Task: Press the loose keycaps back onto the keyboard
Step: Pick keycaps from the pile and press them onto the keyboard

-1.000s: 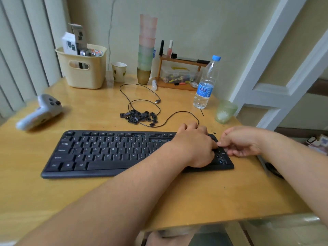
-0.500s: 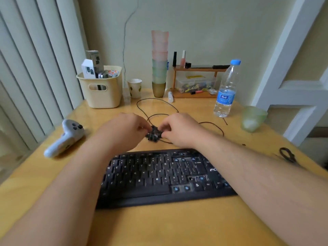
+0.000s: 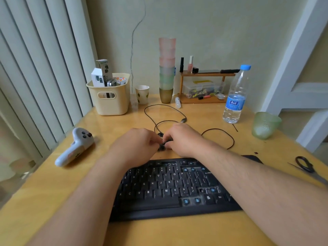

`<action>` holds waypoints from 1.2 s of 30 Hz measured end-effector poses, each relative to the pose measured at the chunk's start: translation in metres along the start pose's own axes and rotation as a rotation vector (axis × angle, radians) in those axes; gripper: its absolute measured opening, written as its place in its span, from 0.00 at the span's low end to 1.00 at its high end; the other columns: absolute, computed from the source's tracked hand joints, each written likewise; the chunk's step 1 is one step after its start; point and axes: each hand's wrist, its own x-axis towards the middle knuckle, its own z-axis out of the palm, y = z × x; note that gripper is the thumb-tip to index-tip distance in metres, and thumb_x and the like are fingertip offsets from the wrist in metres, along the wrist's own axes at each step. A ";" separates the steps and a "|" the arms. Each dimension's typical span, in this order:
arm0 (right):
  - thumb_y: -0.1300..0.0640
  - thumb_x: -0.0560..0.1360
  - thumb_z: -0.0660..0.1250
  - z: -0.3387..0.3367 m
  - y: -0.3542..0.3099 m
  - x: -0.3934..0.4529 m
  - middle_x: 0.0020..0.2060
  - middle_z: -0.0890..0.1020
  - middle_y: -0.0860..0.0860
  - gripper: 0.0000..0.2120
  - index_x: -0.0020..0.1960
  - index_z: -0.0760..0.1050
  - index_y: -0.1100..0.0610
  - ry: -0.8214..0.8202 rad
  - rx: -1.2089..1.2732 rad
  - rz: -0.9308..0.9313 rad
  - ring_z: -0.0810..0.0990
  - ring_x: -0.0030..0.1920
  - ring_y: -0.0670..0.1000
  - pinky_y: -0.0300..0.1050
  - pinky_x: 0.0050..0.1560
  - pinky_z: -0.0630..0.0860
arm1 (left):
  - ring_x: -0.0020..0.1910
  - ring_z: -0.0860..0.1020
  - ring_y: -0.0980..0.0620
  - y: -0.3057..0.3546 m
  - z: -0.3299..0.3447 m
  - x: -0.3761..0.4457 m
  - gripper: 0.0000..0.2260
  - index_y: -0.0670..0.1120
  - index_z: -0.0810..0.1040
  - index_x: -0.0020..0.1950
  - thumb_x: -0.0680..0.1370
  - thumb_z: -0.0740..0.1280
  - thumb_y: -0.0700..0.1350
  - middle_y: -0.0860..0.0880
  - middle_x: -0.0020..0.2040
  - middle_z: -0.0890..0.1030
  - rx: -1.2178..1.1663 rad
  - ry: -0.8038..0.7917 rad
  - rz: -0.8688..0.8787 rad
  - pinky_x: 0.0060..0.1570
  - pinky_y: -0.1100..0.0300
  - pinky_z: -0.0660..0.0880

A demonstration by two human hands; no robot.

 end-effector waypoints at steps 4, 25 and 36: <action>0.49 0.80 0.70 -0.022 0.003 -0.029 0.44 0.81 0.41 0.07 0.55 0.84 0.40 0.183 0.261 0.016 0.79 0.47 0.43 0.39 0.45 0.73 | 0.43 0.81 0.58 0.007 -0.003 -0.001 0.09 0.59 0.84 0.58 0.82 0.66 0.53 0.57 0.48 0.86 -0.265 0.076 -0.068 0.42 0.61 0.75; 0.59 0.71 0.80 -0.024 0.027 -0.088 0.42 0.86 0.40 0.21 0.45 0.83 0.31 0.492 0.777 -0.175 0.85 0.45 0.46 0.47 0.47 0.85 | 0.40 0.84 0.55 0.050 0.003 -0.016 0.11 0.41 0.82 0.55 0.74 0.74 0.34 0.46 0.42 0.87 -1.115 -0.041 0.001 0.45 0.65 0.79; 0.58 0.70 0.81 -0.022 0.029 -0.087 0.42 0.85 0.43 0.17 0.50 0.84 0.39 0.554 0.686 -0.229 0.84 0.44 0.49 0.46 0.43 0.83 | 0.40 0.81 0.53 0.049 0.000 -0.016 0.10 0.42 0.86 0.52 0.73 0.74 0.44 0.44 0.42 0.85 -1.162 -0.086 -0.039 0.50 0.57 0.79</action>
